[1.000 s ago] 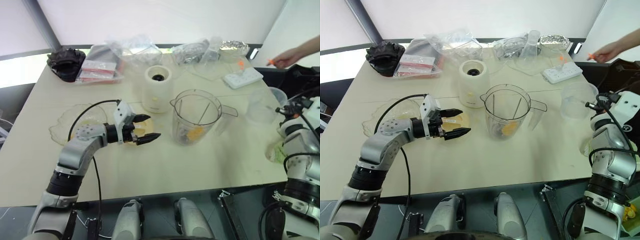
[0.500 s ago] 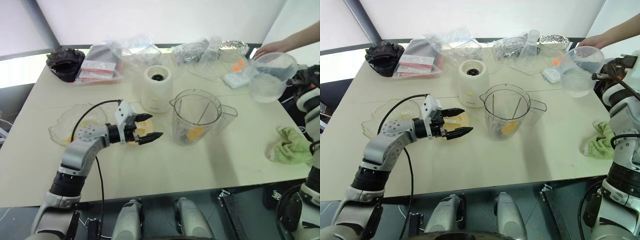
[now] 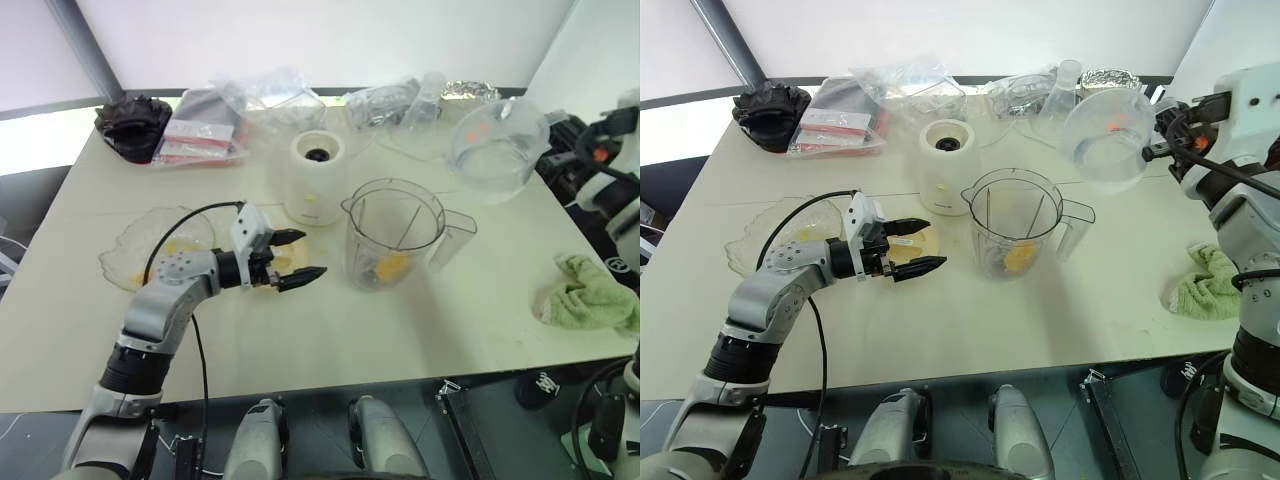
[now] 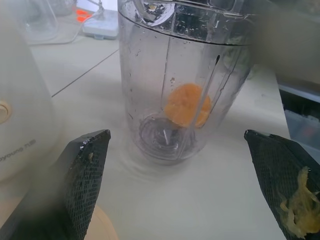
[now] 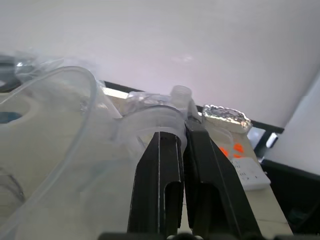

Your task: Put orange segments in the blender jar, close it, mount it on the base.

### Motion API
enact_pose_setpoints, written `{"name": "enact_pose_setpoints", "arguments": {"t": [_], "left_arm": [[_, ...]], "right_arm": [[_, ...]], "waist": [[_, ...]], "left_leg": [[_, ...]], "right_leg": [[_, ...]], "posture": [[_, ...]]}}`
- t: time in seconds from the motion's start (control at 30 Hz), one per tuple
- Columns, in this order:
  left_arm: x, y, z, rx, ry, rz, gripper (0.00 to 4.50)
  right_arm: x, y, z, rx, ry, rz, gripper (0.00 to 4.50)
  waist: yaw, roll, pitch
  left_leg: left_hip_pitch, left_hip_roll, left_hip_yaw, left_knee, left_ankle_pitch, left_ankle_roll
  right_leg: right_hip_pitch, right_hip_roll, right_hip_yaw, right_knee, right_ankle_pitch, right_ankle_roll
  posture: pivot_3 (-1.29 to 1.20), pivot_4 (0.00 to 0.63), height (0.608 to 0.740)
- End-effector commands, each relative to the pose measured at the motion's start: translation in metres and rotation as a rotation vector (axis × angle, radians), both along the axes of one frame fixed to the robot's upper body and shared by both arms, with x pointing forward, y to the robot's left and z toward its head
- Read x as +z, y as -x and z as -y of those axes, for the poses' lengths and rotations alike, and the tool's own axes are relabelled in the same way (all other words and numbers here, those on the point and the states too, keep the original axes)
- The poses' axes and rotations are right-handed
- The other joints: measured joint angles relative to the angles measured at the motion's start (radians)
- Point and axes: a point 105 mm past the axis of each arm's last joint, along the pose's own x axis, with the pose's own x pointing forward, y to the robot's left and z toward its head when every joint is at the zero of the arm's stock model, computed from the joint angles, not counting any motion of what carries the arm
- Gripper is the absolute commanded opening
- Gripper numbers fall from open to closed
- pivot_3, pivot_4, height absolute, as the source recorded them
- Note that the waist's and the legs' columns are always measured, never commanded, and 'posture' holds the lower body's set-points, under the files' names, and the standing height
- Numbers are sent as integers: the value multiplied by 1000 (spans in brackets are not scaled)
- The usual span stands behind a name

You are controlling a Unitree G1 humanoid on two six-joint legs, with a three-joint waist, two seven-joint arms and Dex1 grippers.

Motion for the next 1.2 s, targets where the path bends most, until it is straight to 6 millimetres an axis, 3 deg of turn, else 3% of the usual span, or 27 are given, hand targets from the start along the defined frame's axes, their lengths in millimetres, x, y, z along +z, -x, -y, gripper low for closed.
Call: {"name": "enact_pose_setpoints", "arguments": {"t": [0.03, 0.4, 1.2], "left_arm": [[10, -1, 2, -11, 14, 40, 4500], [12, -1, 3, -4, 19, 41, 4500], [11, -1, 3, 7, 14, 43, 4500]], "right_arm": [[16, 10, -7, 22, 80, 73, 59], [15, 10, -21, 43, 230, 86, 59], [6, 3, -20, 32, 395, 97, 59]], "waist": [[0, 0, 0], [0, 0, 0], [20, 0, 0]], "left_leg": [[0, 0, 0, 0, 0, 0], [0, 0, 0, 0, 0, 0], [0, 0, 1, 1, 0, 0]], "right_leg": [[0, 0, 0, 0, 0, 0], [0, 0, 0, 0, 0, 0], [0, 0, 0, 0, 0, 0]], "posture": [[0, 150, 740], [0, 150, 740], [0, 150, 740]]}}
